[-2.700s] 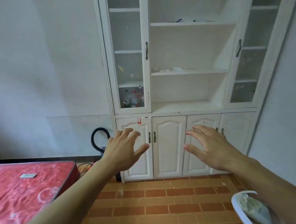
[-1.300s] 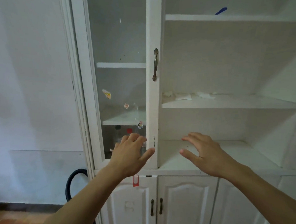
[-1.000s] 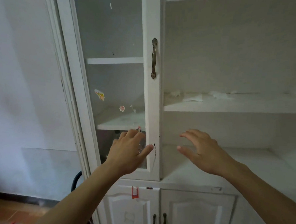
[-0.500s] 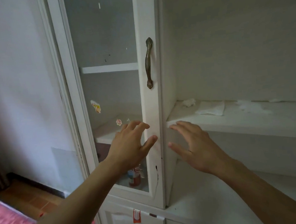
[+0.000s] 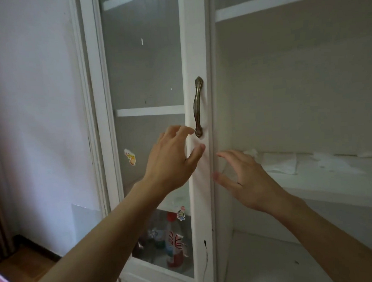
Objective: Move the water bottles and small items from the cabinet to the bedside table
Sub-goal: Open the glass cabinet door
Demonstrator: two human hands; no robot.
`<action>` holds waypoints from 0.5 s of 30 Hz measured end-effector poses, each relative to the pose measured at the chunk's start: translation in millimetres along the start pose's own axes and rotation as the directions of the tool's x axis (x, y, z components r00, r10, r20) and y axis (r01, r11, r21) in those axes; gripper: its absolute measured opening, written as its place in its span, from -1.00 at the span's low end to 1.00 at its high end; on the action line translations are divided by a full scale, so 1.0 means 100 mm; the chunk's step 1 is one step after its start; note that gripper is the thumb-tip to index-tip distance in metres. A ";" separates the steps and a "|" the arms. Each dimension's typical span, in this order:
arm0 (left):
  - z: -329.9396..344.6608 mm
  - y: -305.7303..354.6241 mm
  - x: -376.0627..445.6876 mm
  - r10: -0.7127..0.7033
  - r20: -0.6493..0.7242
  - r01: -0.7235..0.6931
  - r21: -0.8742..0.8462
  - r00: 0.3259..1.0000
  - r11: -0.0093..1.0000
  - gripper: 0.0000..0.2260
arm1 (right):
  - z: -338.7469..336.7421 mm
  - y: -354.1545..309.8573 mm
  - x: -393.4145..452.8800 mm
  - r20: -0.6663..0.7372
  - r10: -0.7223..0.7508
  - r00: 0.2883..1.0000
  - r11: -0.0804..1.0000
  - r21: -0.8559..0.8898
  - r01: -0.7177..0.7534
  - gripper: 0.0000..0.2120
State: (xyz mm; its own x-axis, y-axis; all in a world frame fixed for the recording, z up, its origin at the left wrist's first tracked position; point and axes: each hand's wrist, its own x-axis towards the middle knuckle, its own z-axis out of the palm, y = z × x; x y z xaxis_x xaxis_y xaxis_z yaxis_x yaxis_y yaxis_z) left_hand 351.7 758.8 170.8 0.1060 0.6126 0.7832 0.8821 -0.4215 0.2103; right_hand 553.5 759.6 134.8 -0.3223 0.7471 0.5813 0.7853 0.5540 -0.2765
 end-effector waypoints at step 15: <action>0.15 0.21 0.42 0.088 -0.067 -0.091 -0.041 0.994 0.995 -0.55 | 0.29 0.08 0.10 0.071 0.099 0.993 0.984 0.139 -0.108 -0.22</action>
State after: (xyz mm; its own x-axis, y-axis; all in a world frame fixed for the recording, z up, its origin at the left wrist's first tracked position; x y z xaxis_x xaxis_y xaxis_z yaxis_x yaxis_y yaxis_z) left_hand 381.3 785.8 199.2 0.1520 0.5270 0.8362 0.8493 -0.5023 0.1622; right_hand 541.3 781.7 116.0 -0.2797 0.8225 0.4953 0.7343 0.5156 -0.4416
